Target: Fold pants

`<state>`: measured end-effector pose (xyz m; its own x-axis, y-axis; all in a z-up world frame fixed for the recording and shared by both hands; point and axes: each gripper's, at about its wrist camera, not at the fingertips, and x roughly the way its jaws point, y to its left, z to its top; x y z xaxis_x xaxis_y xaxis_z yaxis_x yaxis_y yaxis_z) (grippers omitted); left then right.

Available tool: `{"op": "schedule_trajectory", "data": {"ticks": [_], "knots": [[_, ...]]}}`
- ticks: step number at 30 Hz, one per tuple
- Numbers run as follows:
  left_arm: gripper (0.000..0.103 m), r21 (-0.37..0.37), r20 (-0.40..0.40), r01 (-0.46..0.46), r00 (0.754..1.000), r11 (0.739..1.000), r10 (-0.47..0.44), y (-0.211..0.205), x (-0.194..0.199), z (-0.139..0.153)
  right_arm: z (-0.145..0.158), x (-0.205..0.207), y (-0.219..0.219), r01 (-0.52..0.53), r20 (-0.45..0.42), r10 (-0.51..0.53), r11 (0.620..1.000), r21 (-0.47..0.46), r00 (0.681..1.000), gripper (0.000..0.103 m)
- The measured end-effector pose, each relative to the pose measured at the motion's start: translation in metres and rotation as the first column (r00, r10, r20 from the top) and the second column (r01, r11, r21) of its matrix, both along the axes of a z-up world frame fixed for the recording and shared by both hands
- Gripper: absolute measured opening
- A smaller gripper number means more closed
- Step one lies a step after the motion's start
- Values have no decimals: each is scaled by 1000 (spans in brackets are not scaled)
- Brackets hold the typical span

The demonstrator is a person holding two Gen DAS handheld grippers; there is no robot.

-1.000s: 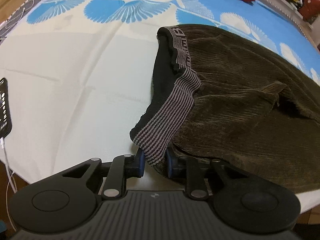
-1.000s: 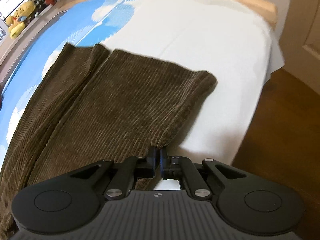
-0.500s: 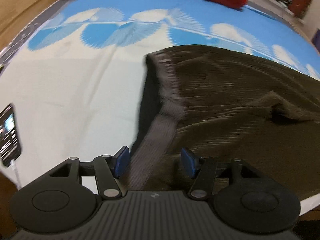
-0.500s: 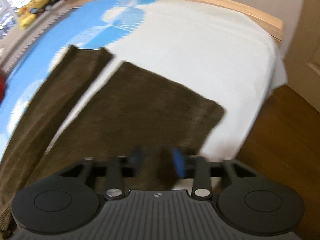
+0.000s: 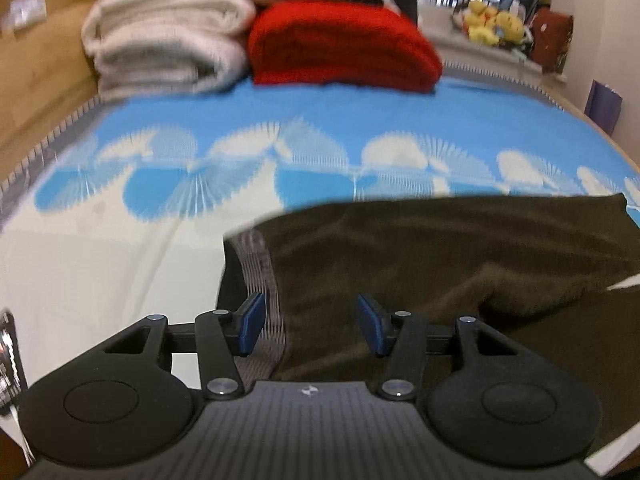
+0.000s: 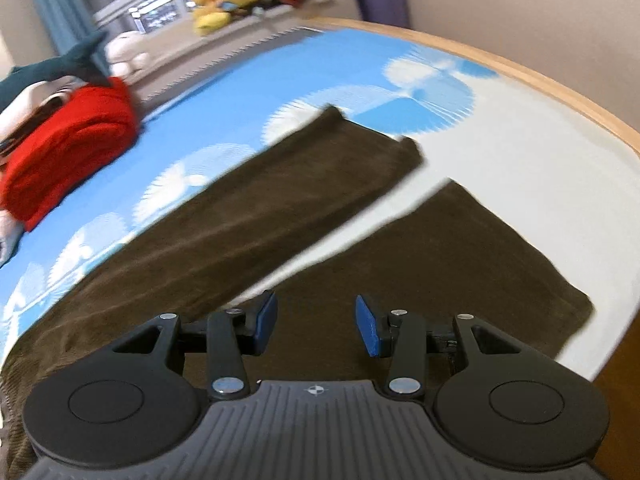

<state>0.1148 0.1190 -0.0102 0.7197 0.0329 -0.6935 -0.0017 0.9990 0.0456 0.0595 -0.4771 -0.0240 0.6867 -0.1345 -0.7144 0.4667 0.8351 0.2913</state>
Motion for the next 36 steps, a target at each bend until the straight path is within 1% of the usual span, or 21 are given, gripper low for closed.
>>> {"op": "schedule_trajectory", "data": {"ticks": [2, 3, 4, 6, 7, 9, 11, 14, 17, 19, 20, 21, 23, 24, 27, 29, 32, 36], "knots": [[59, 43, 52, 27, 998, 999, -29, -13, 4, 12, 4, 8, 7, -20, 23, 20, 1000, 14, 1000, 46], [64, 84, 76, 57, 995, 995, -64, -22, 7, 18, 7, 11, 11, -30, 34, 29, 999, 21, 999, 46], [70, 132, 94, 91, 990, 987, -104, -32, 11, 23, 8, 16, 15, -40, 44, 39, 999, 29, 998, 46], [74, 201, 113, 138, 980, 970, -162, -49, 26, 30, 12, 24, 24, -66, 73, 63, 997, 41, 995, 46], [75, 215, 119, 154, 976, 964, -183, -56, 36, 32, 15, 26, 29, -77, 88, 74, 996, 40, 993, 46], [75, 225, 126, 152, 975, 962, -183, -63, 57, 33, 21, 31, 37, -95, 111, 92, 995, 21, 989, 46], [75, 215, 129, 148, 976, 965, -178, -67, 77, 29, 25, 34, 45, -96, 118, 97, 995, -15, 988, 46], [76, 196, 88, 149, 982, 969, -168, -68, 109, 12, 30, 39, 52, -82, 131, 92, 993, -82, 987, 46], [76, 181, 48, 142, 987, 973, -153, -62, 131, -11, 34, 44, 53, -69, 143, 87, 989, -130, 986, 46], [76, 141, -19, 134, 991, 981, -133, -55, 150, -29, 35, 45, 55, -74, 145, 96, 986, -149, 985, 46], [76, 112, -37, 127, 992, 986, -124, -51, 157, -34, 36, 47, 55, -83, 146, 104, 986, -148, 984, 46], [77, 79, -46, 120, 992, 990, -116, -47, 167, -39, 36, 49, 56, -97, 146, 118, 985, -141, 982, 46], [82, 50, -53, 86, 995, 995, -83, -41, 182, -47, 36, 55, 60, -111, 137, 129, 985, -135, 982, 46], [85, 49, -53, 69, 996, 996, -67, -39, 189, -51, 36, 57, 61, -116, 133, 133, 984, -132, 982, 46], [86, 69, -79, 52, 996, 996, -47, -33, 211, -66, 37, 64, 66, -132, 126, 147, 984, -120, 981, 46], [91, 90, -94, 42, 995, 995, -34, -27, 222, -78, 37, 68, 67, -126, 121, 142, 984, -130, 982, 46], [91, 97, -110, 44, 993, 994, -33, -16, 238, -93, 37, 73, 67, -120, 116, 134, 985, -123, 984, 46], [92, 89, -156, 63, 987, 994, -49, -8, 257, -111, 33, 79, 66, -122, 96, 134, 985, -123, 986, 46]]}}
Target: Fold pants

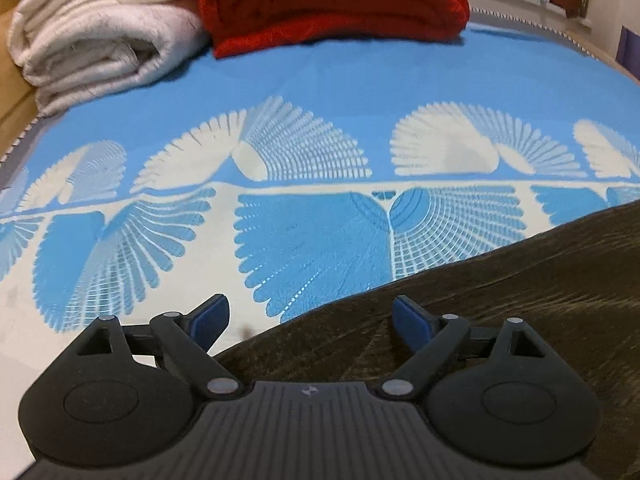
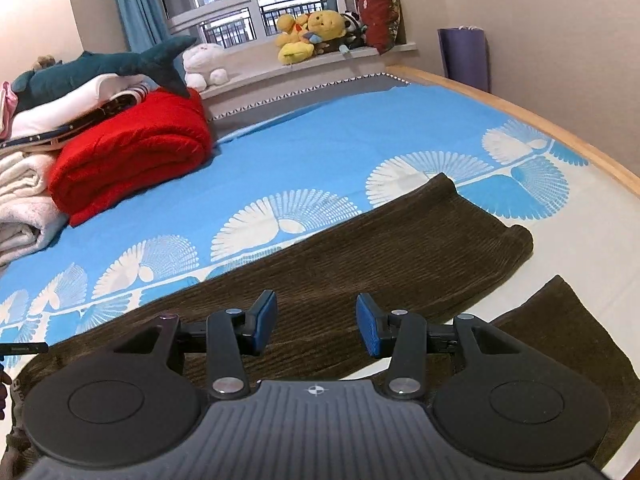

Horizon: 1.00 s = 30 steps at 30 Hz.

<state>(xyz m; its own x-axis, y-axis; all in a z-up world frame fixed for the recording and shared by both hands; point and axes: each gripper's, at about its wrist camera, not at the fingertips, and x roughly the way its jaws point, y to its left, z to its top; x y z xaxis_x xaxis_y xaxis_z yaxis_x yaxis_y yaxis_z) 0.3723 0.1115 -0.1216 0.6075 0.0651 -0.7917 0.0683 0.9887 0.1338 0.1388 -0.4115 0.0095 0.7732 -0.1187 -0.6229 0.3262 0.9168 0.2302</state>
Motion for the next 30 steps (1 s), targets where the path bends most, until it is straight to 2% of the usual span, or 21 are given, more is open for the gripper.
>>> {"op": "schedule_trajectory", "data": {"ticks": [2, 5, 8, 10, 11, 12, 13, 17, 18, 21, 24, 30], "knots": [[92, 0, -32, 16, 999, 1000, -16, 1, 7, -11, -1, 2, -2, 4, -3, -4, 1000, -2, 1000, 46], [92, -42, -82, 55, 995, 998, -58, 0, 11, -24, -3, 3, -5, 18, -10, -18, 1000, -3, 1000, 46], [90, -66, -88, 59, 994, 996, -65, 1, 13, -27, -5, 5, -6, 27, -22, -27, 1000, 4, 999, 46], [75, -109, -95, 66, 993, 992, -76, 1, 14, -26, -5, 5, -6, 27, -23, -27, 1000, 0, 999, 46], [70, -124, -95, 76, 992, 989, -88, 1, 14, -24, -5, 6, -7, 28, -25, -28, 1000, -5, 999, 46], [59, -129, -92, 95, 990, 987, -108, -1, 12, -23, -6, 6, -7, 29, -27, -29, 1000, -5, 999, 46], [47, -124, -86, 122, 987, 985, -133, -4, 11, -21, -6, 6, -8, 30, -28, -30, 1000, -3, 999, 46], [21, -55, -66, 193, 978, 980, -197, -16, 2, -13, -6, 6, -9, 34, -33, -35, 999, -5, 999, 46], [8, -30, -56, 192, 980, 981, -194, -17, 0, -11, -6, 6, -8, 36, -33, -36, 999, -5, 999, 46], [6, -26, -41, 179, 983, 984, -180, -17, -6, -3, -6, 4, -9, 43, -36, -43, 999, -12, 998, 46], [5, 12, -16, 195, 981, 981, -195, -23, -18, 10, -4, 1, -10, 52, -36, -52, 999, -7, 998, 46], [4, 65, 23, 232, 972, 971, -234, -41, -59, 49, 1, -9, -12, 76, -31, -75, 997, 8, 997, 46]]}}
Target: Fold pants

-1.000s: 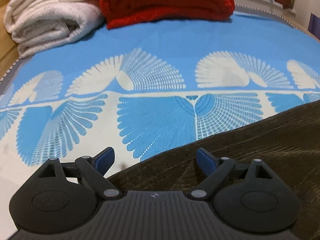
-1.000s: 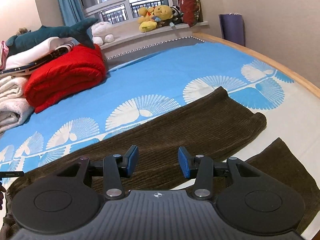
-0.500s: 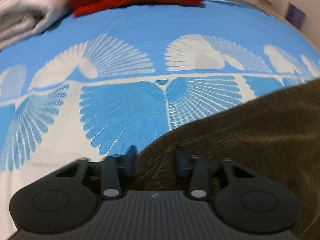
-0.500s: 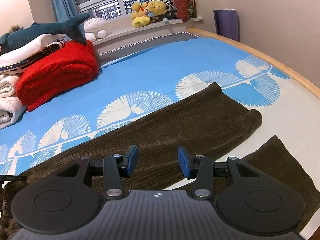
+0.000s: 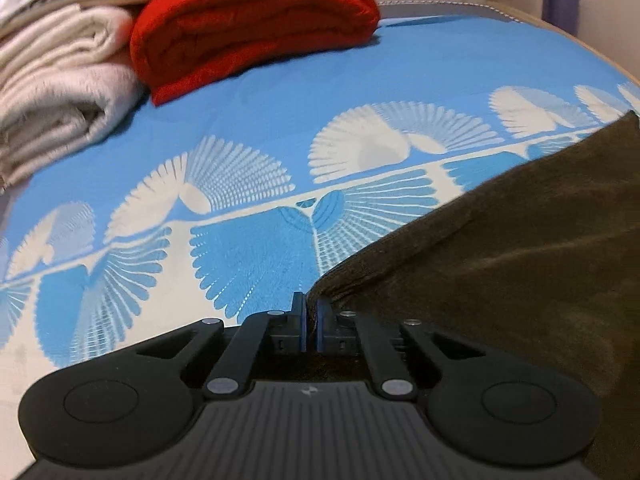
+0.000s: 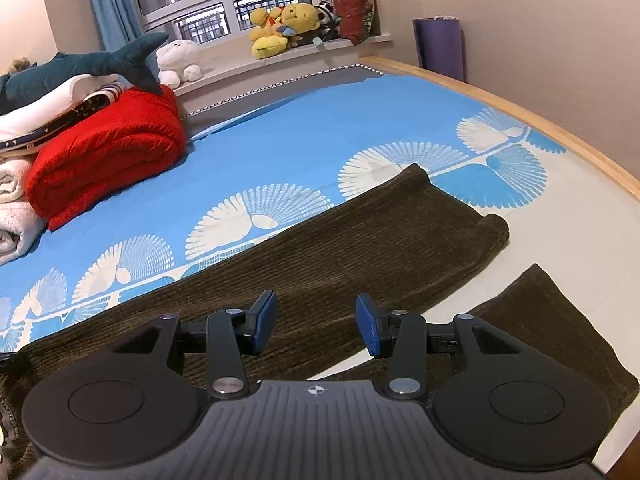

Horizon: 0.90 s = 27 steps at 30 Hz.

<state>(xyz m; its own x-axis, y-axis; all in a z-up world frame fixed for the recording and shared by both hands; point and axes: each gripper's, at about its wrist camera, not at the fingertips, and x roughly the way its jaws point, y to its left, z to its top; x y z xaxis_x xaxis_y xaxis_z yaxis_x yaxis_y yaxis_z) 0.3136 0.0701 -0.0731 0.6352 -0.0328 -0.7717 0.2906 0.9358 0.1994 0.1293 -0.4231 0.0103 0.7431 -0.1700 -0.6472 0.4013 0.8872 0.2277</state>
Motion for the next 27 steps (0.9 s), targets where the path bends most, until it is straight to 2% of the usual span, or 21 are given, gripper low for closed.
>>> {"op": "schedule_trajectory", "data": {"ticks": [4, 6, 9, 13, 15, 17, 18, 19, 20, 23, 24, 25, 27], "knots": [[4, 3, 8, 51, 999, 999, -51, -12, -50, 32, 2, -8, -2, 17, 8, -17, 1000, 22, 1000, 46], [4, 13, 33, 76, 997, 997, -76, -18, -82, 46, 3, -13, -3, 27, 13, -28, 999, 36, 1000, 46], [4, -16, 67, 104, 992, 994, -103, -17, -141, 58, 5, -21, -4, 39, 16, -40, 997, 60, 999, 46], [4, -69, 81, 122, 990, 990, -116, -14, -207, 38, 5, -33, -4, 37, 17, -38, 997, 74, 999, 46], [5, -90, 20, 114, 993, 989, -112, -13, -218, 20, 6, -39, -6, 40, 18, -41, 997, 72, 999, 46], [14, -134, -16, 75, 997, 988, -78, -9, -216, 19, 5, -44, -8, 52, 11, -53, 996, 69, 999, 46], [25, -191, -35, 37, 998, 981, -45, 1, -213, 19, 4, -47, -11, 61, 6, -61, 995, 76, 998, 46], [38, -261, -73, -16, 997, 965, -3, 12, -210, 19, 3, -49, -13, 71, 2, -71, 993, 90, 997, 46], [41, -341, -119, -90, 992, 936, 52, 28, -207, 18, 2, -52, -16, 79, -2, -79, 991, 107, 997, 46], [44, -482, -229, -266, 958, 835, 173, 66, -202, 16, 0, -57, -20, 94, -7, -94, 987, 133, 996, 46], [49, -513, -269, -309, 944, 801, 192, 75, -198, 12, -1, -58, -20, 95, -4, -96, 987, 132, 995, 46], [52, -525, -305, -340, 931, 780, 200, 80, -196, 8, -1, -59, -19, 94, -3, -95, 987, 127, 995, 46], [52, -516, -368, -380, 908, 768, 202, 83, -188, 0, -1, -59, -18, 89, -5, -89, 988, 125, 996, 46]]}}
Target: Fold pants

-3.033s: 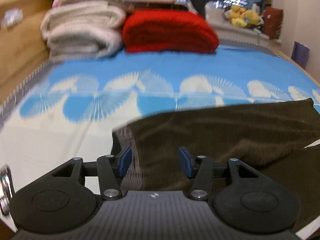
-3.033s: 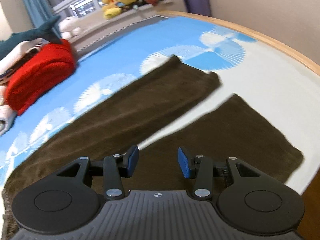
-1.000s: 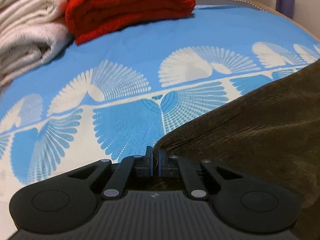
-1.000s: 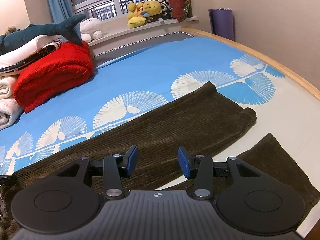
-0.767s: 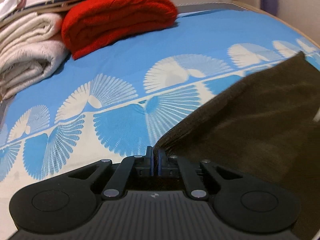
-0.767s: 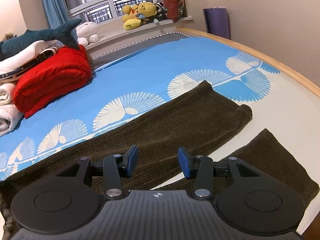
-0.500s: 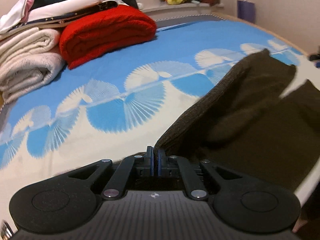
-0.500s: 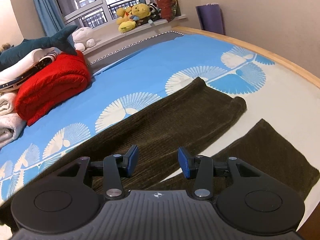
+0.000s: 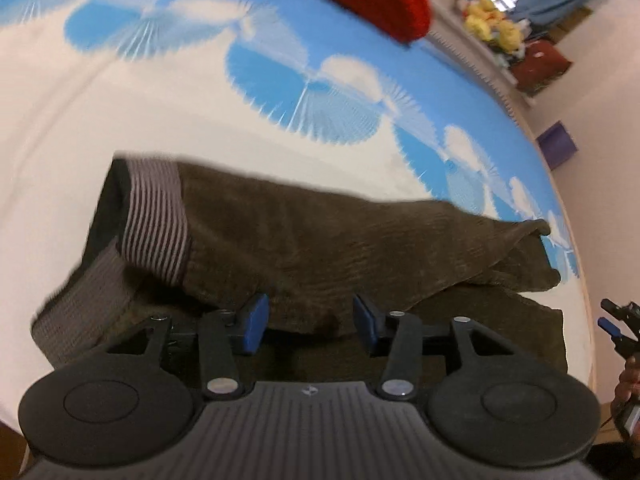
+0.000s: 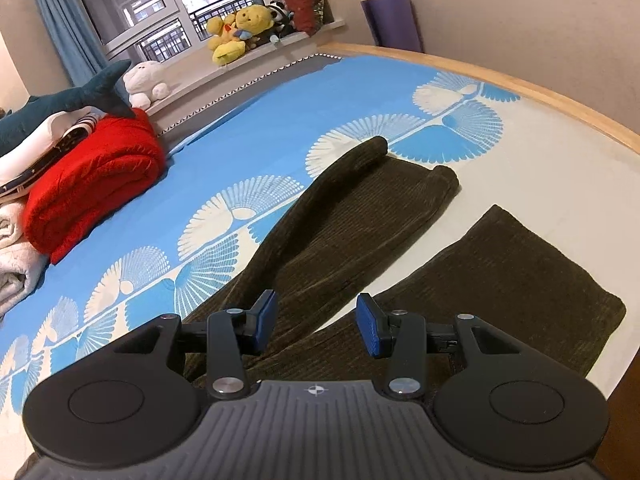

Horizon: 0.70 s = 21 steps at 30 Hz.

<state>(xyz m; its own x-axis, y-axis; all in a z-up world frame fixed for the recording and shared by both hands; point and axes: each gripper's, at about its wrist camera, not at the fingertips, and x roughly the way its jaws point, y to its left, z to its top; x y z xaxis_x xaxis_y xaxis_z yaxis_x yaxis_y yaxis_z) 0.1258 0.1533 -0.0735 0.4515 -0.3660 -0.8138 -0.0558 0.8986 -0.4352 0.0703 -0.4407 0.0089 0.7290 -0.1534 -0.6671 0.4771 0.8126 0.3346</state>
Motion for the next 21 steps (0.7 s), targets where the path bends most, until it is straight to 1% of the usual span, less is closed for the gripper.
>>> {"op": "schedule_trajectory", "data": {"ticks": [3, 4, 5, 8, 12, 15, 18, 19, 21], "knots": [[64, 7, -75, 25, 997, 1000, -24, -6, 8, -13, 0, 1, -1, -7, 1, 7, 1000, -5, 1000, 46], [66, -3, -97, 38, 995, 999, -38, -8, 10, -16, 0, 2, -1, -8, 0, 8, 1000, -5, 1000, 46], [66, -12, -108, 53, 993, 999, -54, -11, 11, -18, 0, 3, -1, -9, -1, 9, 1000, -5, 1000, 46], [73, -6, -130, 101, 986, 995, -101, -18, 13, -26, -2, 7, 1, -13, -10, 13, 1000, -4, 1000, 46], [74, 15, -207, 138, 969, 990, -132, -28, 18, -42, -2, 11, 5, -27, -12, 27, 1000, -10, 1000, 46], [75, 9, -237, 153, 961, 988, -146, -30, 22, -51, -3, 14, 7, -36, -14, 36, 999, -7, 999, 46], [77, -26, -229, 120, 966, 992, -123, -27, 26, -53, -3, 17, 9, -41, -15, 41, 999, -9, 999, 46], [79, -40, -210, 91, 973, 995, -97, -24, 28, -51, -3, 17, 9, -42, -16, 42, 999, -9, 999, 46], [79, -46, -157, 8, 987, 999, -16, -13, 30, -44, -3, 17, 8, -42, -18, 41, 999, -7, 999, 46]]}}
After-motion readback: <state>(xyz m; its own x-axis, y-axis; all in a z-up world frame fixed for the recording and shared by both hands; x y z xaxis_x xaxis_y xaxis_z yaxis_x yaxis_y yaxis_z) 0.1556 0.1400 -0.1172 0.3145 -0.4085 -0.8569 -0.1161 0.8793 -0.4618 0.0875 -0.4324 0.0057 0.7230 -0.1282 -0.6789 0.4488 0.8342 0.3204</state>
